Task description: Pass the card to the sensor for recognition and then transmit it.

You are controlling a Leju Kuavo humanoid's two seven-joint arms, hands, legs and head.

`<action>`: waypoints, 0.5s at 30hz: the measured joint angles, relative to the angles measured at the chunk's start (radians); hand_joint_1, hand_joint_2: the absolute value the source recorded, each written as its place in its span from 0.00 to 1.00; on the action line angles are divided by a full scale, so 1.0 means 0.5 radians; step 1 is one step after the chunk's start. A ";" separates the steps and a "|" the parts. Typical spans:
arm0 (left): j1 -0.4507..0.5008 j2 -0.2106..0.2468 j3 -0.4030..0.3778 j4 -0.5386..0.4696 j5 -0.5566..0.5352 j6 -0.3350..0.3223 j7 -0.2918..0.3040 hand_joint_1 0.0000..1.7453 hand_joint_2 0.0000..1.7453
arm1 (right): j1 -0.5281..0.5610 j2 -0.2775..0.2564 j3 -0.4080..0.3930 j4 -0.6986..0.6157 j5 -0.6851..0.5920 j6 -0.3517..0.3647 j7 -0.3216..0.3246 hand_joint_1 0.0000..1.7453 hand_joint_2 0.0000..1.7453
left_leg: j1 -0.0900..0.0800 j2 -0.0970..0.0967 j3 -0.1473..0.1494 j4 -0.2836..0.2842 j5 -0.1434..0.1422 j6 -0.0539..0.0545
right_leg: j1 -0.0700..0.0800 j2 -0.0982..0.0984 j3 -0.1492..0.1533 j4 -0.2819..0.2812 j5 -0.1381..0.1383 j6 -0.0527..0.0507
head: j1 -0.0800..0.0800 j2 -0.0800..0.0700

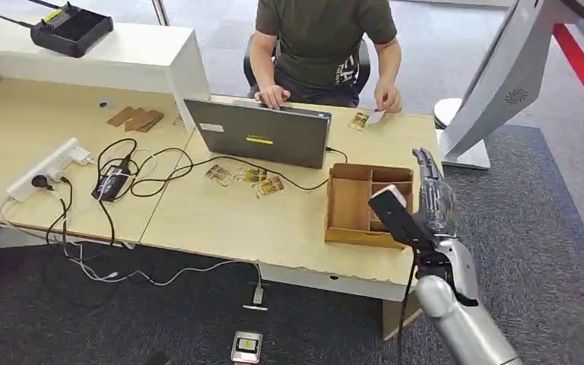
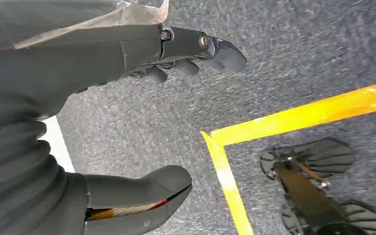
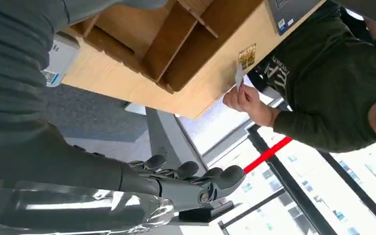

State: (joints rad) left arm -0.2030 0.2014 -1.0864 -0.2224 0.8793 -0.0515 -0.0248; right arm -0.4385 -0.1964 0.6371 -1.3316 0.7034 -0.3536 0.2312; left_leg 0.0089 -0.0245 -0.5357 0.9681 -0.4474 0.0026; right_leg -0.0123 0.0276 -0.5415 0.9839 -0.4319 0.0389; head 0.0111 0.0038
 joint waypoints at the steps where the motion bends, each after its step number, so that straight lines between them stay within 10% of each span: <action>1: 0.004 0.002 0.000 0.001 0.000 0.002 -0.002 0.00 1.00 | 0.029 -0.017 -0.010 -0.043 0.002 0.000 0.000 0.00 1.00 | 0.000 0.000 0.000 0.000 0.000 0.000 | 0.000 0.000 0.000 0.000 0.000 0.000 | 0.000 0.000; 15: 0.070 0.020 0.006 0.003 0.072 0.020 -0.050 0.00 1.00 | 0.321 -0.153 -0.050 -0.466 0.149 0.152 -0.125 0.00 1.00 | 0.000 0.000 0.000 0.000 0.000 0.000 | 0.000 0.000 0.001 0.000 0.000 0.000 | 0.001 0.000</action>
State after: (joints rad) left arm -0.1678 0.2113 -1.0834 -0.2209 0.9152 -0.0416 -0.0500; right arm -0.2782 -0.2728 0.6119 -1.5644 0.7777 -0.2775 0.1686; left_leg 0.0090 -0.0245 -0.5359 0.9679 -0.4476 0.0024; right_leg -0.0121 0.0276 -0.5413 0.9840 -0.4321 0.0387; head 0.0114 0.0038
